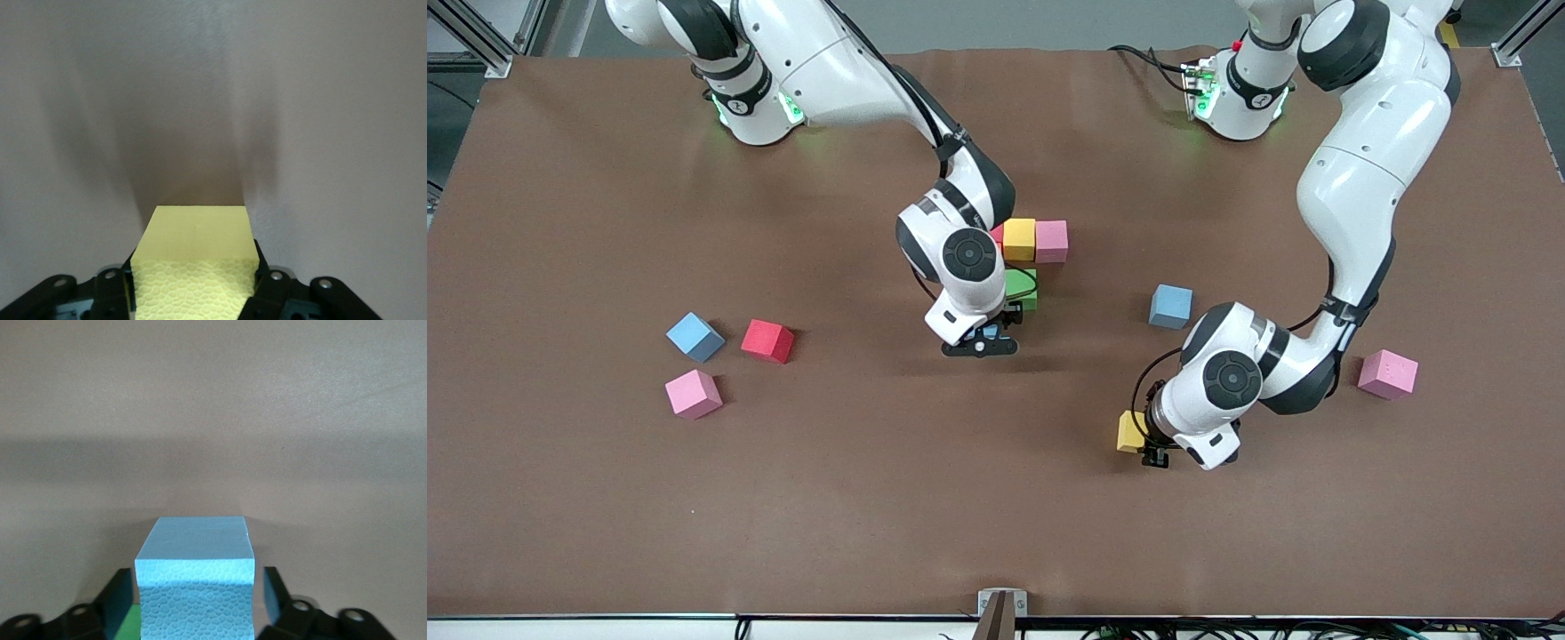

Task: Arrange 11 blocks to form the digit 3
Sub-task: 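Carry yellow beside green while the right gripper grasps the red block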

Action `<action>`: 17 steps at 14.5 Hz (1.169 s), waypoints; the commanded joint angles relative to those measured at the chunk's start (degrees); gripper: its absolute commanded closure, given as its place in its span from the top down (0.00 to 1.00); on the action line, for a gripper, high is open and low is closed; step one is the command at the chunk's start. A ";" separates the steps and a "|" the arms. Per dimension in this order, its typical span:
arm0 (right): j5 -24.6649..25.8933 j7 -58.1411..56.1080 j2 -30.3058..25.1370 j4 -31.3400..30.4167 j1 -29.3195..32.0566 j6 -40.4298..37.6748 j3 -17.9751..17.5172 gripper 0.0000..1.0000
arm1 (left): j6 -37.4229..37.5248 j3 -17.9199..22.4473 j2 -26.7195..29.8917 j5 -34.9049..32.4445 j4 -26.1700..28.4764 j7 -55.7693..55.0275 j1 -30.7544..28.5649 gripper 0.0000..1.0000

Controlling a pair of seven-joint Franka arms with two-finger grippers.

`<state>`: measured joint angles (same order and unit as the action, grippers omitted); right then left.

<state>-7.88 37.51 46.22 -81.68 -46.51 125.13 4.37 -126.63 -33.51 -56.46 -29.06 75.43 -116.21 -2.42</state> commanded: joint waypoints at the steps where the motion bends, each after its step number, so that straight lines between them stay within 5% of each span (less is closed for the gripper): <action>1: -0.73 0.10 -1.04 1.78 0.19 -3.29 0.12 1.00 | 2.44 -1.38 3.71 1.20 3.04 -4.71 -0.30 0.15; 7: -1.17 -2.43 -9.82 1.80 8.88 -13.40 0.38 1.00 | 4.29 -5.50 13.82 1.29 18.15 -15.68 -2.49 0.13; 11: -1.09 -13.40 -18.60 -10.58 17.40 -13.87 0.47 1.00 | 1.14 -13.94 18.22 1.11 28.78 -22.30 -8.47 0.13; 17: -0.47 -23.77 -26.52 -27.45 27.60 -6.25 0.56 1.00 | -6.77 -14.74 25.26 1.02 40.84 -25.38 -8.92 0.13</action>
<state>-8.10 17.36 25.16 -99.32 -21.76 113.39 6.02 -130.02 -48.14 -34.93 -28.97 111.43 -140.99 -10.25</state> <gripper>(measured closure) 0.000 0.427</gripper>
